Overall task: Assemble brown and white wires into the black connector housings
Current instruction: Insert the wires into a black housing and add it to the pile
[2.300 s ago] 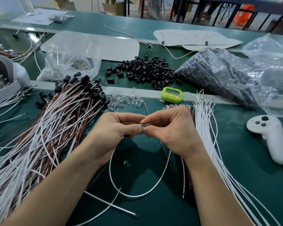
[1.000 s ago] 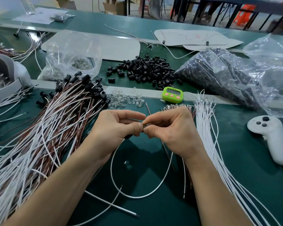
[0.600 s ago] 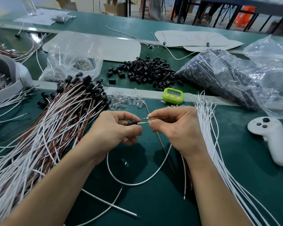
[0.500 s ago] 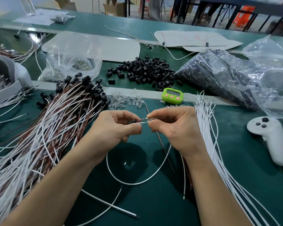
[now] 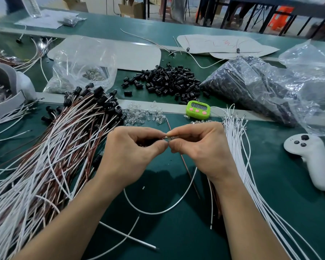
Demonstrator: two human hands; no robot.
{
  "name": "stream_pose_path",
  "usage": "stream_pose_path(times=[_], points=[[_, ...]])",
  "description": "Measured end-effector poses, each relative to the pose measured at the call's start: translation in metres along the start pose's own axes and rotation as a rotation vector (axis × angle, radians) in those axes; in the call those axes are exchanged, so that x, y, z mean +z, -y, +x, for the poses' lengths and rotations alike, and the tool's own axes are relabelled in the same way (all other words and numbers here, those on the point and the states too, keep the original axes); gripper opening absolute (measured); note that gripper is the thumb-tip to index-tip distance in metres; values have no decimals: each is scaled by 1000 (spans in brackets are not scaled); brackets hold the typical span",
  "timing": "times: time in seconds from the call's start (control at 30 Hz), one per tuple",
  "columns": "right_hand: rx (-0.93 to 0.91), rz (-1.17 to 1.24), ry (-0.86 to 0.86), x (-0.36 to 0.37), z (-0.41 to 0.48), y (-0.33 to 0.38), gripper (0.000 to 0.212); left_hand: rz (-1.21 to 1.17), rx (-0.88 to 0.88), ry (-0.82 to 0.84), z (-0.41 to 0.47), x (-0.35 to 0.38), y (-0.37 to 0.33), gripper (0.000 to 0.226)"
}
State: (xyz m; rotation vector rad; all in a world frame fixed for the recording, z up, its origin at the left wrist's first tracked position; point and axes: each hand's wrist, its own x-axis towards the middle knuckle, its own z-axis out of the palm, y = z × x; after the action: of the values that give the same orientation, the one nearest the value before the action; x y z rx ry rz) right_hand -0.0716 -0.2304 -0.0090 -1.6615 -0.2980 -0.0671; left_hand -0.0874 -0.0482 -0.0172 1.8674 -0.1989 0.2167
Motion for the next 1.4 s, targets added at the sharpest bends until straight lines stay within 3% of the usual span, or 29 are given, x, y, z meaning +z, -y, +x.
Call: stream_pose_path(times=[0.27,0.57,0.8,0.9,1.4], points=[[49,126,87,-3,-1,2,31,-9,46,-22,-1,-2,-2,24],[120,237,112,-6,-1,4,22,44,123,-67,-2,-2,-1,26],[119,190,81,-2,-1,4,19,-173,-221,155,7,-2,0,19],[102,156,70,0,-1,2,26,-242,-308,158,8,-2,1,14],[78,-5,93,-1,2,-3,20,-178,-376,199,6,1,6,8]])
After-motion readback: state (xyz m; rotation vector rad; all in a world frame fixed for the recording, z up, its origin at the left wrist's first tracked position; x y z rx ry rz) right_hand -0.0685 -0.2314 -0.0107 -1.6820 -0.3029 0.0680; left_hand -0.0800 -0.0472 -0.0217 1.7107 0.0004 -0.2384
